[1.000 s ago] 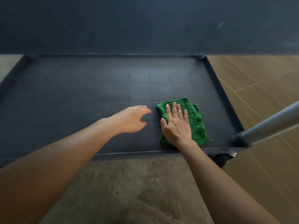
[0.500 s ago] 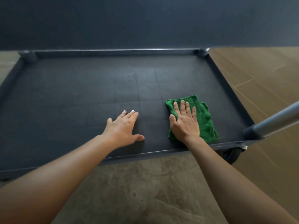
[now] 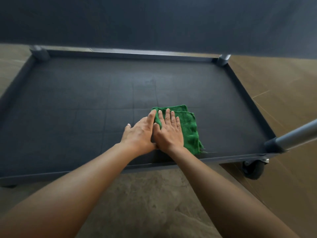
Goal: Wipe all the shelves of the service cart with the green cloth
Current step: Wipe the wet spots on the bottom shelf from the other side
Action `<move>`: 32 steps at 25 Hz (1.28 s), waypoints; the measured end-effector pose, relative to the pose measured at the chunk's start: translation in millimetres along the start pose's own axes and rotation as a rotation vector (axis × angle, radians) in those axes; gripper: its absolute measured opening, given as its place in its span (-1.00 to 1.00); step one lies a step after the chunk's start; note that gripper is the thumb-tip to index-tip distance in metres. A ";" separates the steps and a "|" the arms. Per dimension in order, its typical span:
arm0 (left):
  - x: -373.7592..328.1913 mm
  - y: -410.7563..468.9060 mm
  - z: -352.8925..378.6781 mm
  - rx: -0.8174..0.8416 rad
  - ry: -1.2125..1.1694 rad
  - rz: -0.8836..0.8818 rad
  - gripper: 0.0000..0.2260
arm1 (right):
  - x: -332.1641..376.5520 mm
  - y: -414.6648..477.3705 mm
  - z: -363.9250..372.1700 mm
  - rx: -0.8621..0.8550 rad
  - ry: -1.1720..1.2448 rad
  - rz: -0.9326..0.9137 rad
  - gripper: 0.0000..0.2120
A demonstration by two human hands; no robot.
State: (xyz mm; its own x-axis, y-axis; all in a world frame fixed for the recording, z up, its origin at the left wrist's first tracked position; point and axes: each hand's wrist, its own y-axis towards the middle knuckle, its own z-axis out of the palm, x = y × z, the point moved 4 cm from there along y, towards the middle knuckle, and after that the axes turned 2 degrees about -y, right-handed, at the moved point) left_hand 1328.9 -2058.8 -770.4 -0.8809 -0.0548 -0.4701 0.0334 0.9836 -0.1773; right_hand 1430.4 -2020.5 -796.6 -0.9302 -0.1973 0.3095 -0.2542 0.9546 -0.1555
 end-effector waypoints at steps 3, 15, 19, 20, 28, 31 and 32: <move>32.6 -11.1 -23.0 0.087 0.083 -0.047 -0.14 | -3.4 -0.8 -0.5 -0.025 0.019 0.004 -0.45; 150.4 -74.6 -69.9 0.112 0.155 -0.195 -0.36 | 2.3 1.2 7.1 -0.078 0.009 0.061 -0.43; 155.1 -76.9 -64.1 0.096 0.159 -0.189 -0.38 | 26.8 1.2 13.4 -0.075 -0.003 0.074 -0.45; 155.7 -77.1 -62.8 0.090 0.157 -0.186 -0.38 | 37.8 0.7 16.2 -0.072 -0.014 0.067 -0.45; 158.3 -76.1 -59.6 0.044 0.132 -0.176 -0.33 | 160.4 -4.4 54.8 0.042 0.042 -0.094 -0.42; 161.4 -75.4 -63.4 0.025 0.089 -0.187 -0.29 | 182.1 -6.4 60.9 0.081 0.107 -0.127 -0.44; 162.5 -75.4 -65.4 0.020 0.082 -0.180 -0.30 | 183.8 -7.3 61.6 0.076 0.113 -0.127 -0.44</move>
State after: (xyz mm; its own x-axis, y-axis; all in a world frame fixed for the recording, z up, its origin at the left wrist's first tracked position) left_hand 1152.3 -2130.6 -776.9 -0.9091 -0.2148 -0.3570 -0.1196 0.9553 -0.2702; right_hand 1245.0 -2077.5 -796.3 -0.8547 -0.2847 0.4340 -0.3911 0.9030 -0.1777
